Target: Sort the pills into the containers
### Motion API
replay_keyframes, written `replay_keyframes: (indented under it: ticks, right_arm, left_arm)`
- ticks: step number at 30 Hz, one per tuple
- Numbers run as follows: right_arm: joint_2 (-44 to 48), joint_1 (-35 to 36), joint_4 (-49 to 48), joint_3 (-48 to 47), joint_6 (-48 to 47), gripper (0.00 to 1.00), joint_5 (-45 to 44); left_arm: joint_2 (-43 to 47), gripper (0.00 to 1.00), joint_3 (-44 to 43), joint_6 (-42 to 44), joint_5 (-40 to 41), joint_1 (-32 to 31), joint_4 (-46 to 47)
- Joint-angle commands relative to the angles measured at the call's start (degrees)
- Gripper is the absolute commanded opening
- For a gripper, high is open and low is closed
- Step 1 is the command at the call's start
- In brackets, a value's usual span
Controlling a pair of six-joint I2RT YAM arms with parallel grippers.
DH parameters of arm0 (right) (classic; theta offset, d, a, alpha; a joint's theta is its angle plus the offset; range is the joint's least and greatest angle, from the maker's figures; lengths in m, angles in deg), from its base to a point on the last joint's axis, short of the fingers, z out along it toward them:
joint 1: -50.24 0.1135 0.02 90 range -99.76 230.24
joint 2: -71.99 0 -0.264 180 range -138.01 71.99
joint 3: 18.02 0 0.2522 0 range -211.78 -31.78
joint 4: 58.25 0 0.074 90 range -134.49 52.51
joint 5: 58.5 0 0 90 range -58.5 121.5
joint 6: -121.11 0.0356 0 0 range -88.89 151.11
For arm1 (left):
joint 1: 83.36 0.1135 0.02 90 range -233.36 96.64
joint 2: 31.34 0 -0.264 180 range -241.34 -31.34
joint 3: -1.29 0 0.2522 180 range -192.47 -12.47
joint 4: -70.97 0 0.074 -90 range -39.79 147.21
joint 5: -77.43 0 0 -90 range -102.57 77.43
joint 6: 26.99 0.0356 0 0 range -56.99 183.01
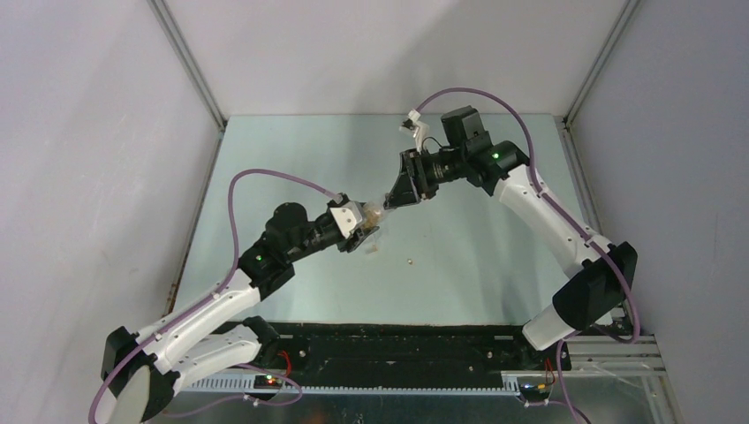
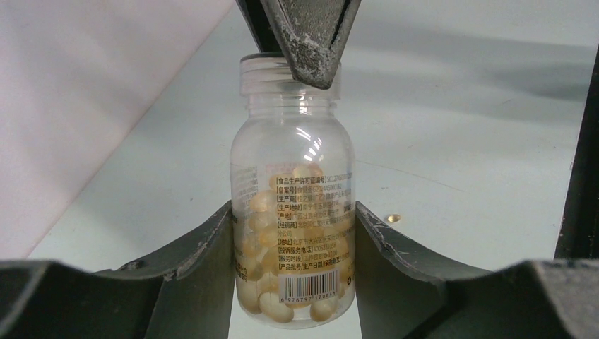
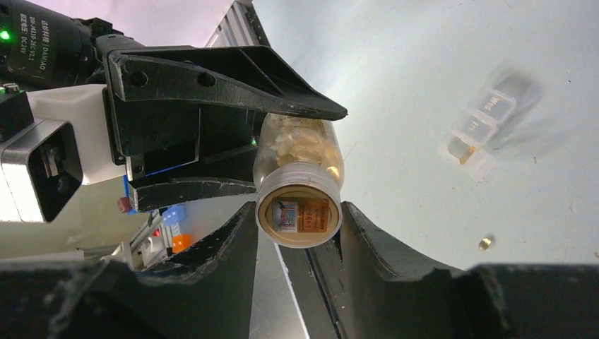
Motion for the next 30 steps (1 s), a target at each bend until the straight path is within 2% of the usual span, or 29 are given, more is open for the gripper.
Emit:
replay_keyframes:
  ticks: [1,8,14,18,21,26,30]
  right_arm:
    - [-1.8,1.7,5.0,-4.0,-4.3,0.38,0.3]
    - [-2.9,4.4,10.8,-5.8,-11.9,0.37,-0.6]
    - [-4.4,5.5,10.4,-6.0,-11.3,0.37,-1.3]
    - [-5.0,6.5,4.3,-4.7,-2.9,0.37,-4.1]
    - [-4.9,6.9,-1.3,-2.0,9.0,0.37,-6.6]
    - [-4.9,7.1,-11.6,2.4,25.0,0.35,-2.8]
    - [-4.9,7.1,-10.6,2.5,26.8,0.34,-0.9]
  left_arm:
    - [1.0,0.00,-3.0,2.0,-2.0,0.2,3.0]
    - [0.5,0.00,-5.0,4.4,-4.4,0.2,-1.6]
    - [0.4,0.00,-4.5,3.7,-5.3,0.2,0.1]
    - [0.3,0.00,-2.9,1.9,-3.0,0.2,5.8]
    - [-0.1,0.00,-1.8,0.5,-0.6,0.2,8.9]
    - [-0.3,0.00,-0.6,-0.2,0.0,0.2,13.0]
    - [-0.3,0.00,-0.2,0.4,-0.4,0.2,13.3]
